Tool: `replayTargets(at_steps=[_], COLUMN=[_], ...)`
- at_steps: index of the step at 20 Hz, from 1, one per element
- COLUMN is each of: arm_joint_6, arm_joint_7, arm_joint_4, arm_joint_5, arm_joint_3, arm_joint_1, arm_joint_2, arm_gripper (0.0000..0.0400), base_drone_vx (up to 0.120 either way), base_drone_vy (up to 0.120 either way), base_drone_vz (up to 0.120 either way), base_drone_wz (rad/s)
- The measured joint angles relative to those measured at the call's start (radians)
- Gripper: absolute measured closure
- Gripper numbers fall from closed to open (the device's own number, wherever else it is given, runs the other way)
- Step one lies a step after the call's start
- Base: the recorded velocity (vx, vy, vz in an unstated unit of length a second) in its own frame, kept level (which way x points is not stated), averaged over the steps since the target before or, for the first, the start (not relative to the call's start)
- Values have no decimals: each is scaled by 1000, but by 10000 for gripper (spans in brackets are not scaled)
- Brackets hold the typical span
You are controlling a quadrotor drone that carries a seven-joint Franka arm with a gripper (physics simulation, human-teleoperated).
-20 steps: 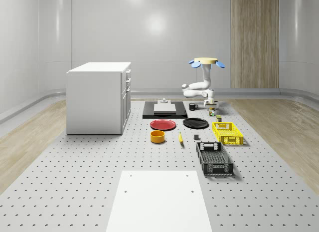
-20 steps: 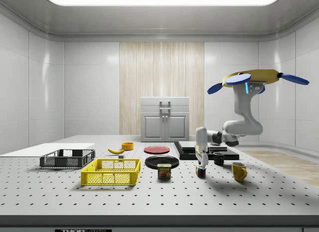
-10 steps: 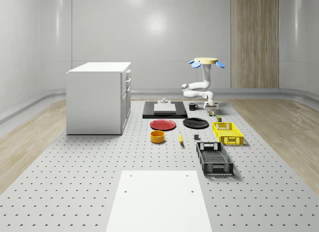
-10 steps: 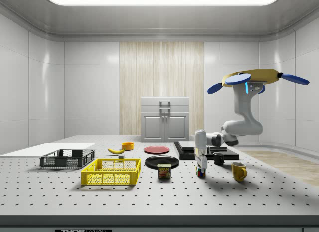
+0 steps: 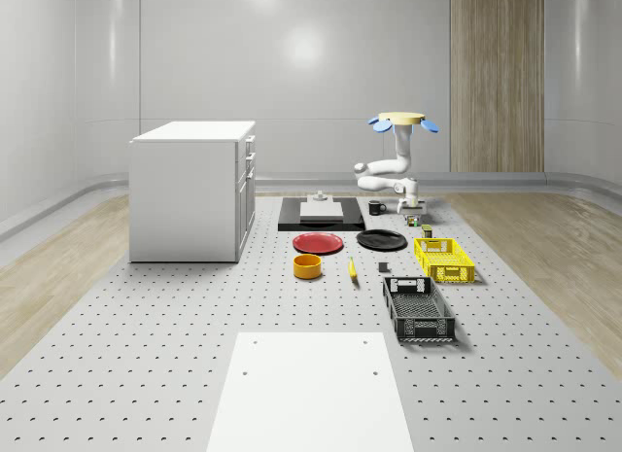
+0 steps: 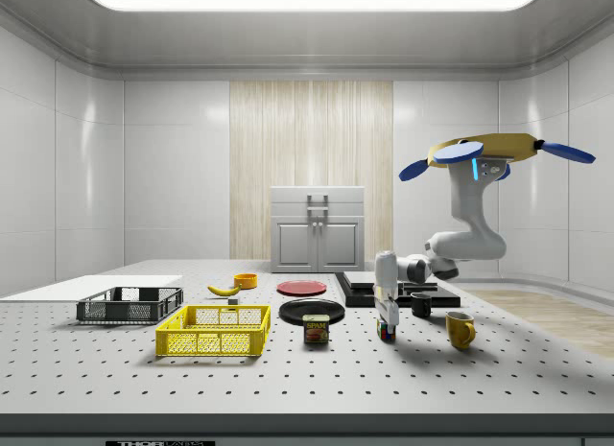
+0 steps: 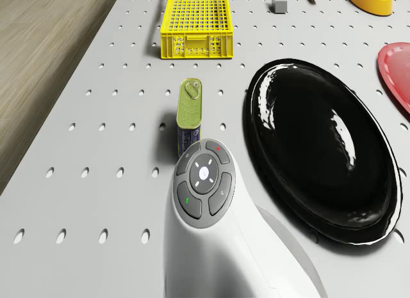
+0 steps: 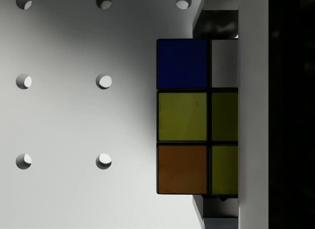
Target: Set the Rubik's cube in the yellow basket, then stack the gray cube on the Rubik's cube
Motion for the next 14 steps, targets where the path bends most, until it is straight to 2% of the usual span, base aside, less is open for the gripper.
replayTargets(at_steps=[9,13,14], arm_joint_6=[2,-11,-13], arm_joint_7=[7,14,16], arm_joint_4=[-5,-17,-18], arm_joint_5=[26,68,76], arm_joint_3=[23,67,75], arm_joint_1=[-5,-7,-8], arm_joint_2=[-12,-15,-16], arm_gripper=[72,74,74], base_drone_vx=[0,0,120], base_drone_vy=[0,0,0], base_drone_vz=[0,120,120], base_drone_wz=[0,0,0])
